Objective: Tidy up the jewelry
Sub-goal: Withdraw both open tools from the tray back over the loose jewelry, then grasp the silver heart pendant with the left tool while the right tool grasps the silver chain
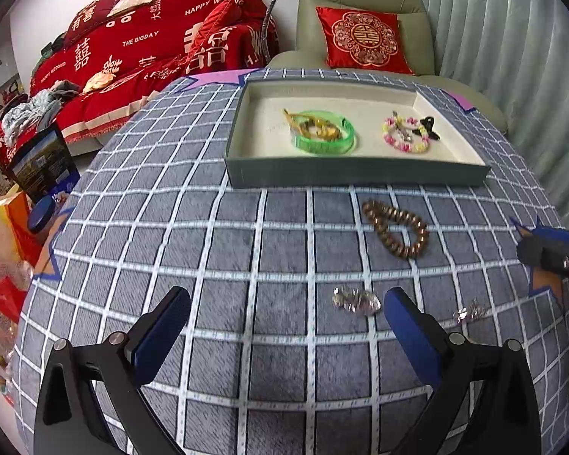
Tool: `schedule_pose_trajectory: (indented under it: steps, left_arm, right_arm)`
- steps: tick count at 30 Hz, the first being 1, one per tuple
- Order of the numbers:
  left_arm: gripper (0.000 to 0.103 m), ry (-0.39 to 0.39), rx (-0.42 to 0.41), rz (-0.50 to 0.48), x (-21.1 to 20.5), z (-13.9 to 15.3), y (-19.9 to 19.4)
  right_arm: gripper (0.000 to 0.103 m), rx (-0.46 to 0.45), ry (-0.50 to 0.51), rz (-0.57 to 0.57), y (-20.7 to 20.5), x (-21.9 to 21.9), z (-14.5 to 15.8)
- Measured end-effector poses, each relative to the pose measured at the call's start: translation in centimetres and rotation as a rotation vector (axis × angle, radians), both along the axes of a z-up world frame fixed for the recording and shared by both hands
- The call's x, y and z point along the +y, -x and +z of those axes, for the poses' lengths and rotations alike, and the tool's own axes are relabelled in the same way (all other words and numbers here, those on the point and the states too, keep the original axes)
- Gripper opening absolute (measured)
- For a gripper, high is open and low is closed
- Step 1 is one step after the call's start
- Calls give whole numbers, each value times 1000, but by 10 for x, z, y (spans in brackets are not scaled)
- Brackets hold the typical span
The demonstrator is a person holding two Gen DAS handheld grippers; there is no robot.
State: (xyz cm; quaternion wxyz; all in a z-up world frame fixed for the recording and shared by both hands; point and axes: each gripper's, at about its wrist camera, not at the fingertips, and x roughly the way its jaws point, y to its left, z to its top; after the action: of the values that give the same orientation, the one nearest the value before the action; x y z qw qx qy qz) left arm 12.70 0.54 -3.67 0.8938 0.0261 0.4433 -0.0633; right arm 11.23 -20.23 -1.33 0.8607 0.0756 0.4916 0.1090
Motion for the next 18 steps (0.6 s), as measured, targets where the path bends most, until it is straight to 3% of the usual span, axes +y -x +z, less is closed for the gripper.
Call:
schedule_pose_trajectory:
  steps: [18]
  left_arm:
    - [103,-14,-4,-40,-11,-11,4]
  right_arm:
    - [86,-5,86,122,25,30,-18]
